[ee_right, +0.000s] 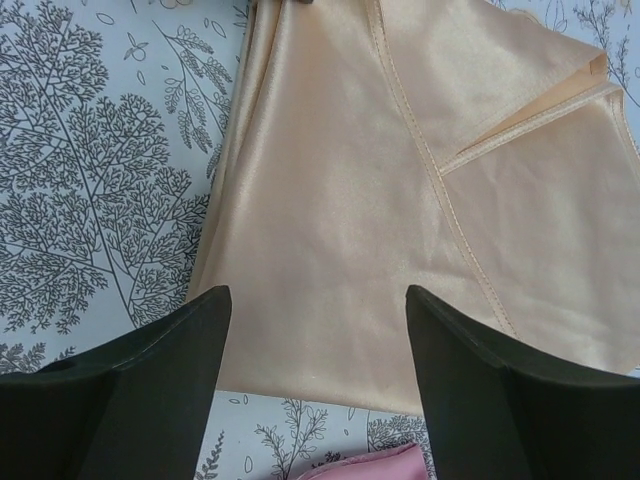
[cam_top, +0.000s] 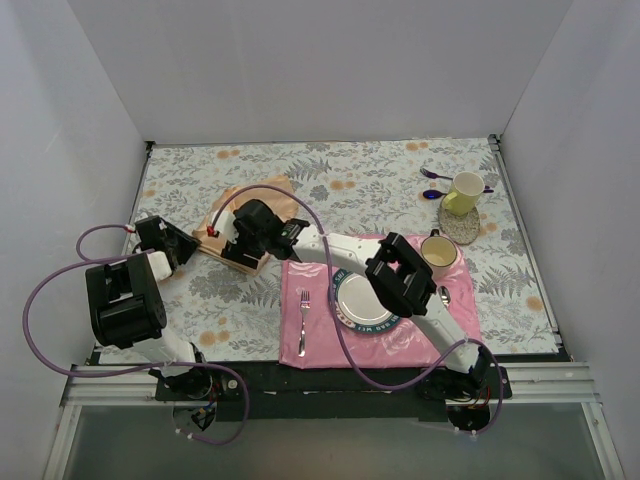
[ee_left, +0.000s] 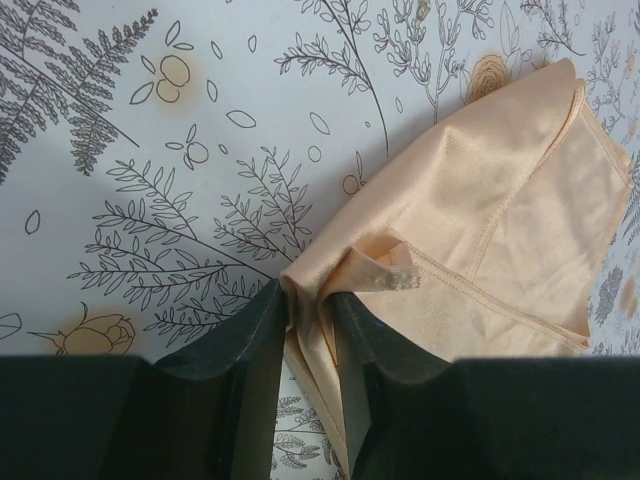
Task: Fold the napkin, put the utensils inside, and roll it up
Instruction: Roll the napkin with the utensil
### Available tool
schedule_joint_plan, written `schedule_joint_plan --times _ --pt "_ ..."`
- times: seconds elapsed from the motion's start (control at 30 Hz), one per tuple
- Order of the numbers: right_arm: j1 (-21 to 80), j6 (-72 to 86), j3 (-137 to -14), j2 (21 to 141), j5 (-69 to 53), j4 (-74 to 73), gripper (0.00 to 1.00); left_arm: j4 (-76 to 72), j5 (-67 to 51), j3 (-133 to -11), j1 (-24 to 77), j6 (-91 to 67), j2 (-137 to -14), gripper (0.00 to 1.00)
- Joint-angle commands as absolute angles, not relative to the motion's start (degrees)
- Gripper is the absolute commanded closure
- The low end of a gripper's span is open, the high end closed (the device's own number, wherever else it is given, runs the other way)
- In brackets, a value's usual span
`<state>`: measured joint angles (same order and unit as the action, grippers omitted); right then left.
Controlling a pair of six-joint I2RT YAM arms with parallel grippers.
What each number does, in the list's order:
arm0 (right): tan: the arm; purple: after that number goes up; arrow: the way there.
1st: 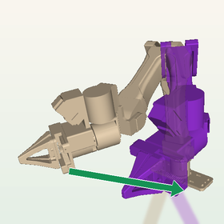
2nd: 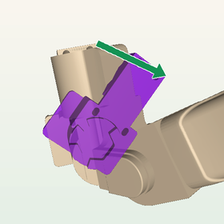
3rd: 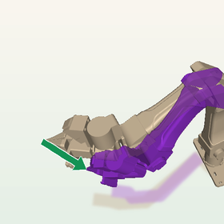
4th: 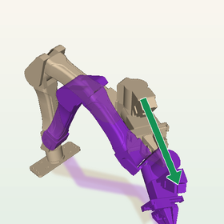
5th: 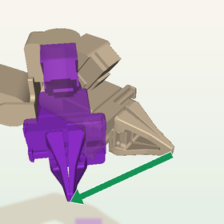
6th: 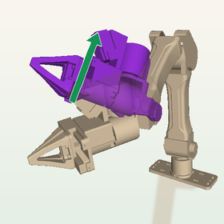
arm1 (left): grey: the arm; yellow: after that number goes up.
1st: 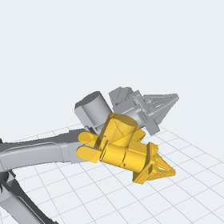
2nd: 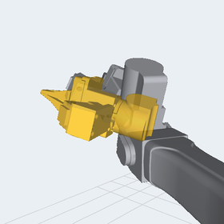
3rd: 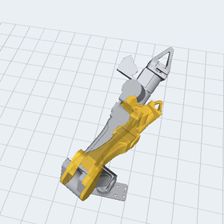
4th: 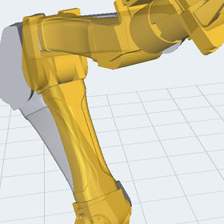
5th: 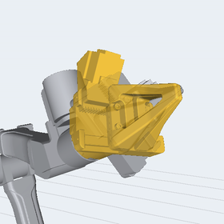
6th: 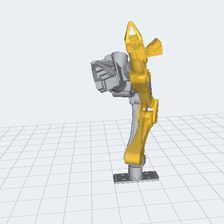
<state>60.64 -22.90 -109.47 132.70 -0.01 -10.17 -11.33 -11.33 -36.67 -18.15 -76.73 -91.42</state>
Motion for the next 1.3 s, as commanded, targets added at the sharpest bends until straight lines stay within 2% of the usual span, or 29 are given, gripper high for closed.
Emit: schedule_joint_plan --times 0.0,0.37,0.8,1.27 --pt "62.5 -25.3 -115.0 134.4 -0.4 -8.5 0.21 -9.7 -11.1 -37.4 -18.0 -75.5 -90.6 0.79" --pt "64.3 -29.1 -117.1 138.2 -0.7 -4.9 0.17 -4.1 -11.5 -41.5 -17.9 -75.0 -92.0 1.00" --pt "66.1 -32.8 -117.6 142.1 7.6 1.4 0.16 3.2 -12.1 -46.1 -17.9 -73.1 -94.0 1.00" --pt "67.1 -32.4 -121.4 146.8 8.1 5.3 0.18 7.0 -14.1 -49.1 -17.9 -72.7 -95.1 1.00"
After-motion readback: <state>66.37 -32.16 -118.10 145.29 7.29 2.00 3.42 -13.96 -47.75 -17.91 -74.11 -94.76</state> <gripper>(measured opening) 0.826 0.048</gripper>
